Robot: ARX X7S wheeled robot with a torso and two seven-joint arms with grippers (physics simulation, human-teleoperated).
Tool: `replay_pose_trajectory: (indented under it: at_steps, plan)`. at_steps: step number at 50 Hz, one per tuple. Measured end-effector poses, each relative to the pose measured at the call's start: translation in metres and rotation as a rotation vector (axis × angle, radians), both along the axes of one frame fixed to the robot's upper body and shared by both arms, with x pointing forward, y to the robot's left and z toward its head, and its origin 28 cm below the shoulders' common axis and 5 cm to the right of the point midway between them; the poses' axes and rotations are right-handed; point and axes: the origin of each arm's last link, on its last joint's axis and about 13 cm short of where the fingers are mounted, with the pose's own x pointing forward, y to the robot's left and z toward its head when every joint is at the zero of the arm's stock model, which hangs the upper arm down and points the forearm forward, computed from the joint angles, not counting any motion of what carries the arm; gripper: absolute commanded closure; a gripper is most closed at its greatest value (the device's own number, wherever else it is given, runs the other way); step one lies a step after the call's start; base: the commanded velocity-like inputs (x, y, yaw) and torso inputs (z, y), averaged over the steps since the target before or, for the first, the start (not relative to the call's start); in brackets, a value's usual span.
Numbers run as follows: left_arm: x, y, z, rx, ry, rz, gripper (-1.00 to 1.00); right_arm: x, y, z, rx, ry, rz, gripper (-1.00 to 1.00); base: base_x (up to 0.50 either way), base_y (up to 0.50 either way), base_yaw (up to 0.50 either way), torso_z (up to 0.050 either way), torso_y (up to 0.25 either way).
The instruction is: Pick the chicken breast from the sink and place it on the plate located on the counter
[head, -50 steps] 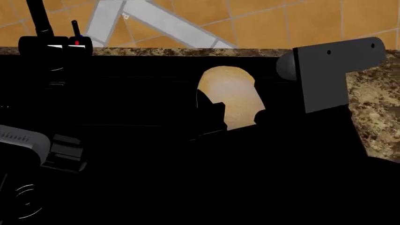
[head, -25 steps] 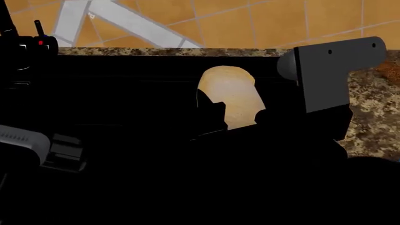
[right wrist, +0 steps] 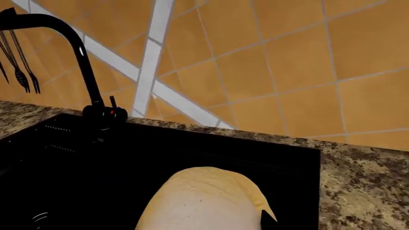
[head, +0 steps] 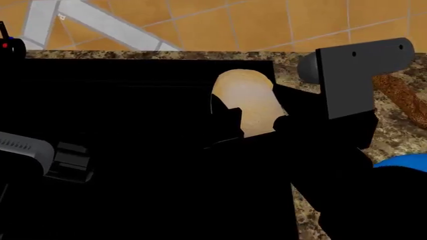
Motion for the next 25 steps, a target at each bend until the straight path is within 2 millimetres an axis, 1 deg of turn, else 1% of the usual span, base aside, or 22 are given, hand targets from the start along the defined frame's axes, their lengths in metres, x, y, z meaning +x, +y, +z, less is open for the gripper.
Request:
replay_pose_trajectory:
  at_steps: [25]
  plan:
    - [-0.0010, 0.0007, -0.0020, -0.002, -0.001, 0.002, -1.00, -0.0008, 0.0001, 0.0010, 0.000, 0.000, 0.001, 1.00, 0.00, -0.24, 0.00, 0.000, 0.000]
